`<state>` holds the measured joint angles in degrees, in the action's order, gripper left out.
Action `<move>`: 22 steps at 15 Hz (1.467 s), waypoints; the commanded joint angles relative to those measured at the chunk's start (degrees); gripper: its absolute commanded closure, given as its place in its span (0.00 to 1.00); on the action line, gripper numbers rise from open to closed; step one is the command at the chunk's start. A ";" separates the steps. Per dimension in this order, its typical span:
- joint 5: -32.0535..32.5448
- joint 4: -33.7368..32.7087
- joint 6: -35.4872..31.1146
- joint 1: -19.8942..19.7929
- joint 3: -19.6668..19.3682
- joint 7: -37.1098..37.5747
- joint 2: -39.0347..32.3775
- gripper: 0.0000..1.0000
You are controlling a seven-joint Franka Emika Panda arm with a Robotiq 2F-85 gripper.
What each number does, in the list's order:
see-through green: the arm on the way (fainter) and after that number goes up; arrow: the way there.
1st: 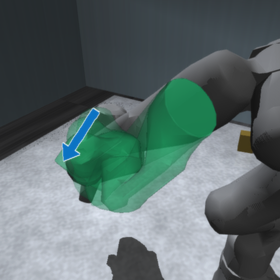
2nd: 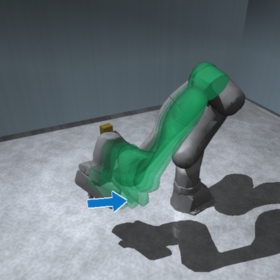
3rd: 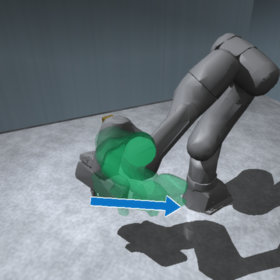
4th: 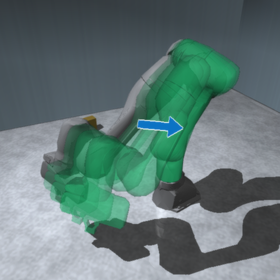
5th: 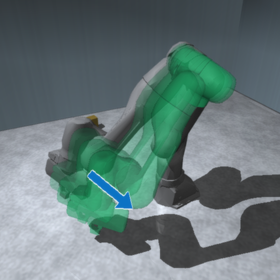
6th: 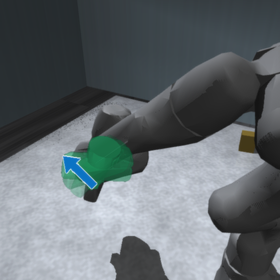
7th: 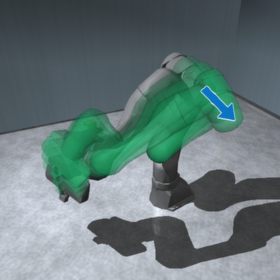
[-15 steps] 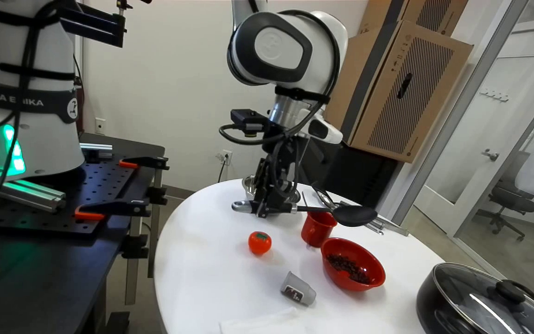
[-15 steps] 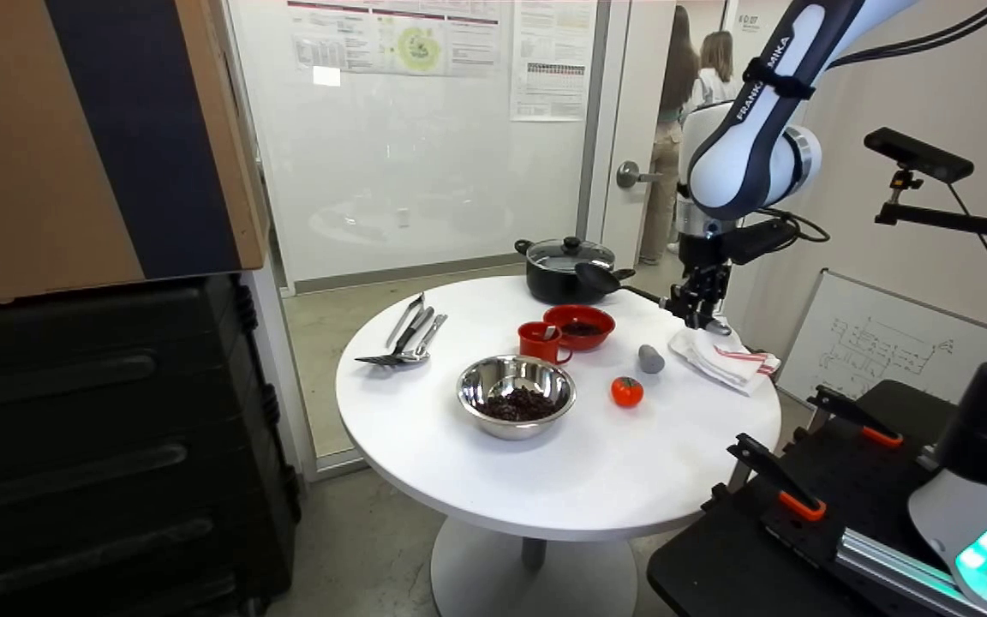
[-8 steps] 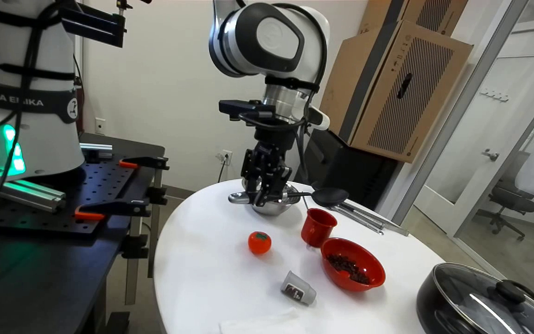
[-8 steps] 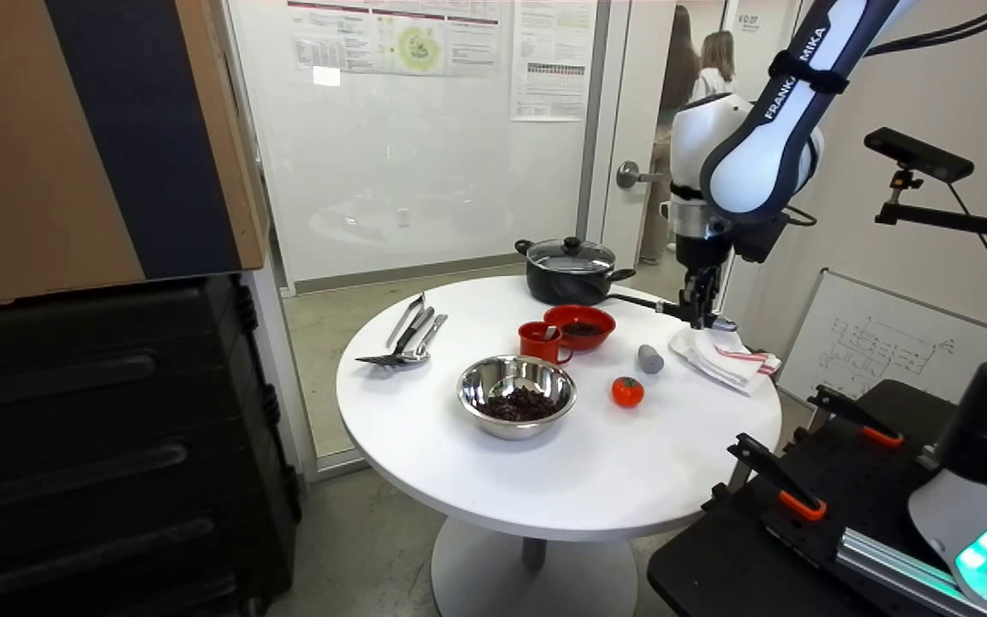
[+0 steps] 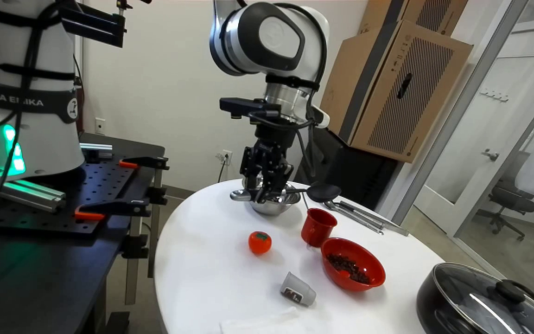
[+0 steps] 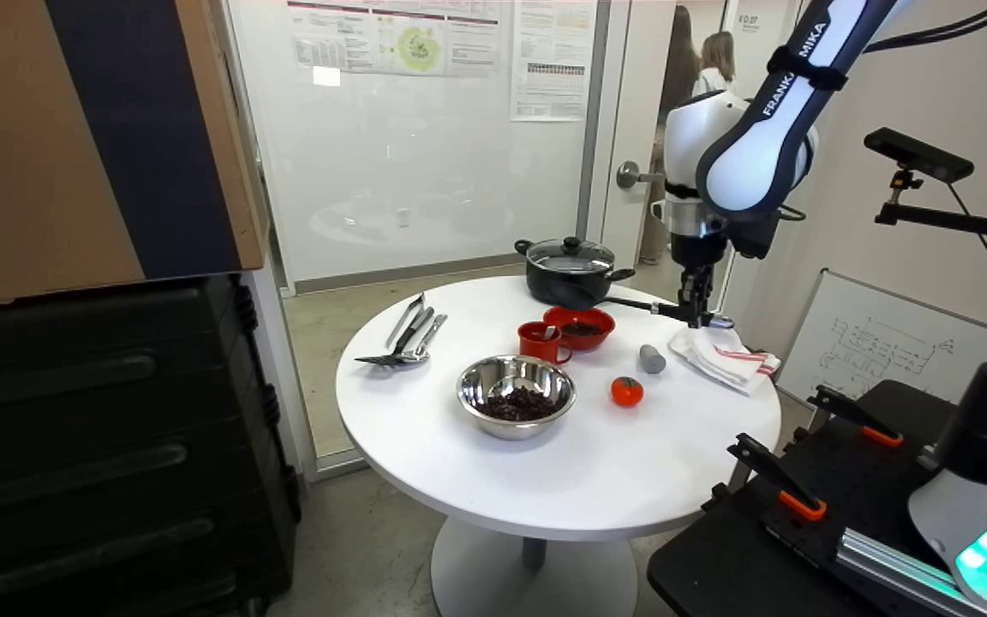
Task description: Pick up the spoon and stir the objects in the silver bowl
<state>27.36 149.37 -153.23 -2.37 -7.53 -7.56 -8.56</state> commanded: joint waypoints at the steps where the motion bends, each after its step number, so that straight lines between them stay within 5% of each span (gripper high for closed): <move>1: 1.23 -1.27 6.89 1.46 2.76 -6.32 3.54 0.90; 10: 1.70 -9.16 27.37 5.21 9.81 -20.11 1.97 0.90; 22: 7.53 -23.47 45.43 8.71 12.93 -19.47 -10.52 0.90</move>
<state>33.13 130.90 -112.60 5.30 4.71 -26.91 -14.59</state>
